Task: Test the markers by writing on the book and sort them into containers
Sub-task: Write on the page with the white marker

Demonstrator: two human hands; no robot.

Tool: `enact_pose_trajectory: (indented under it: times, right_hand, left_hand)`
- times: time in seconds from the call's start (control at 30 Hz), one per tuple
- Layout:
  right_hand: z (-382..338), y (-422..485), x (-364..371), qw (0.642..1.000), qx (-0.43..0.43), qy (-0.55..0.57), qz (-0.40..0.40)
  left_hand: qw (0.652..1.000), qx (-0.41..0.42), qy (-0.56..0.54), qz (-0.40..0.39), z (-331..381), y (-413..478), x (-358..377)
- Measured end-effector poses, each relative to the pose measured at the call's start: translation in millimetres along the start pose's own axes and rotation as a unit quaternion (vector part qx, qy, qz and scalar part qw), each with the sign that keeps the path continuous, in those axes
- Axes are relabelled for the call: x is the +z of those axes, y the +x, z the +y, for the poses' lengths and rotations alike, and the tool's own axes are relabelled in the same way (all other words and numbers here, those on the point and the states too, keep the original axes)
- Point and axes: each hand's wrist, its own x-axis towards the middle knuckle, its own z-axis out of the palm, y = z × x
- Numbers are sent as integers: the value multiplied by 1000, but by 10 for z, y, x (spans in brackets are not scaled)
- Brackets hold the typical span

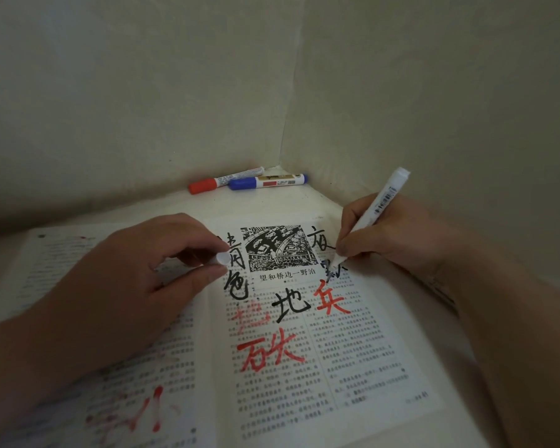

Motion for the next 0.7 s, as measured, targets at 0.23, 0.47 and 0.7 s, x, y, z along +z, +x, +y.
enact_pose_trajectory:
  times: [0.23, 0.47, 0.7]
  right_hand:
    - [-9, 26, 13, 999, 1, -37, 27]
    - [-6, 11, 18, 999, 5, -21, 34]
    - [14, 8, 12, 999, 2, -14, 39]
  left_hand:
    - [1000, 3, 1, 4, -10, -2, 4]
    - [1000, 8, -8, 2, -25, 4, 15]
    - [1000, 5, -2, 5, -2, 5, 14]
